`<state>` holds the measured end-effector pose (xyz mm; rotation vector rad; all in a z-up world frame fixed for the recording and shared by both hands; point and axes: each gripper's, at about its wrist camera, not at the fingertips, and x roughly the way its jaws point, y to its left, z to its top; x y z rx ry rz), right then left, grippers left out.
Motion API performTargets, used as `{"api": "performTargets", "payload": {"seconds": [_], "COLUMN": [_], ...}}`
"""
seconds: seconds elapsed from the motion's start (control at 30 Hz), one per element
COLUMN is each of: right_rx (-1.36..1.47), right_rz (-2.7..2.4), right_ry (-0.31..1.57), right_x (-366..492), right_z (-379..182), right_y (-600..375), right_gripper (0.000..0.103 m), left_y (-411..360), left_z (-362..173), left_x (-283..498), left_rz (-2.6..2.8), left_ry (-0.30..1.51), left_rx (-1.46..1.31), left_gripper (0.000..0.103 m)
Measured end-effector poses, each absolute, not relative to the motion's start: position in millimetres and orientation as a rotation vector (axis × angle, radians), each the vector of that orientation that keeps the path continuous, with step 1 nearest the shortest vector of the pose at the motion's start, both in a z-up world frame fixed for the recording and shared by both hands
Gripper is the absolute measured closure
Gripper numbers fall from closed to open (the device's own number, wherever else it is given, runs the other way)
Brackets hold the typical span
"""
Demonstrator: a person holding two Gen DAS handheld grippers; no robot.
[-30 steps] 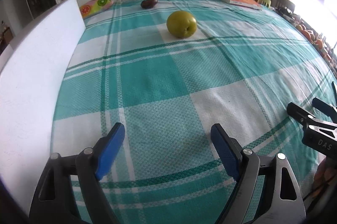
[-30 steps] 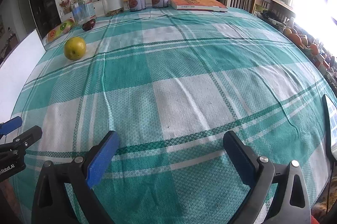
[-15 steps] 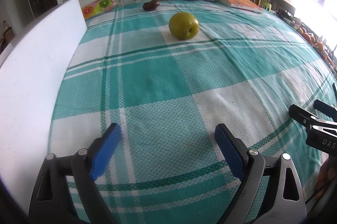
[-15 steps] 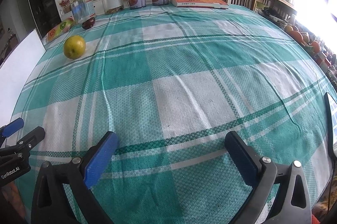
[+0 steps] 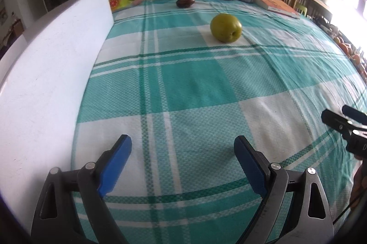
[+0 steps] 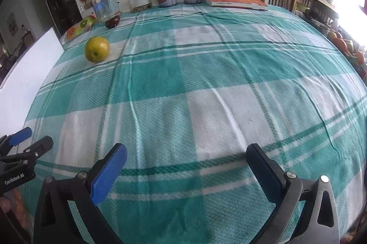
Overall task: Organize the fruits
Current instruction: 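Close the right gripper on the last yellow pear, then hold the pear in the right gripper while the left grasps the last dark brown date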
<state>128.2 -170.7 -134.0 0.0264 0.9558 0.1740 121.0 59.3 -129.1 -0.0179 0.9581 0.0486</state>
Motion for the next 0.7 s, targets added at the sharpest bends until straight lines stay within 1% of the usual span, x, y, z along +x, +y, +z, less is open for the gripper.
{"api": "performTargets", "payload": {"seconds": [0.13,0.2,0.27,0.33,0.4,0.43,0.47,0.5,0.53,0.7], "right_rx": [-0.019,-0.057,-0.082,-0.071,-0.046,-0.035,-0.021,-0.019,0.009,0.152], "right_rz": [0.351,0.399,0.434,0.461,0.469,0.472,0.481,0.459,0.458,0.441], "right_ry": [0.873,0.861,0.876,0.917,0.961,0.967,0.976,0.994,1.001,0.961], "right_x": [172,197,222,243,259,264,268,272,273,240], "right_z": [-106,-100,-102,-110,-120,-124,-128,-132,-133,-127], "right_y": [-122,-95,-71,-51,-38,-33,-29,-28,-31,-81], "right_gripper": [0.001,0.001,0.004,0.014,0.016,0.022,0.029,0.046,0.053,0.053], "left_y": [61,60,63,62,62,63,63,63,62,63], "left_z": [-131,-131,-131,-131,-132,-132,-132,-132,-132,-132], "left_x": [118,118,118,118,118,118,118,118,118,118], "left_rz": [0.048,0.044,0.036,0.038,0.037,0.037,0.037,0.037,0.037,0.033], "left_ry": [0.926,0.924,0.925,0.925,0.926,0.926,0.926,0.926,0.926,0.927], "left_rx": [-0.02,-0.015,-0.033,-0.028,-0.028,-0.029,-0.029,-0.028,-0.028,-0.033], "left_gripper": [0.01,0.01,0.01,0.01,0.009,0.009,0.009,0.009,0.009,0.009]}}
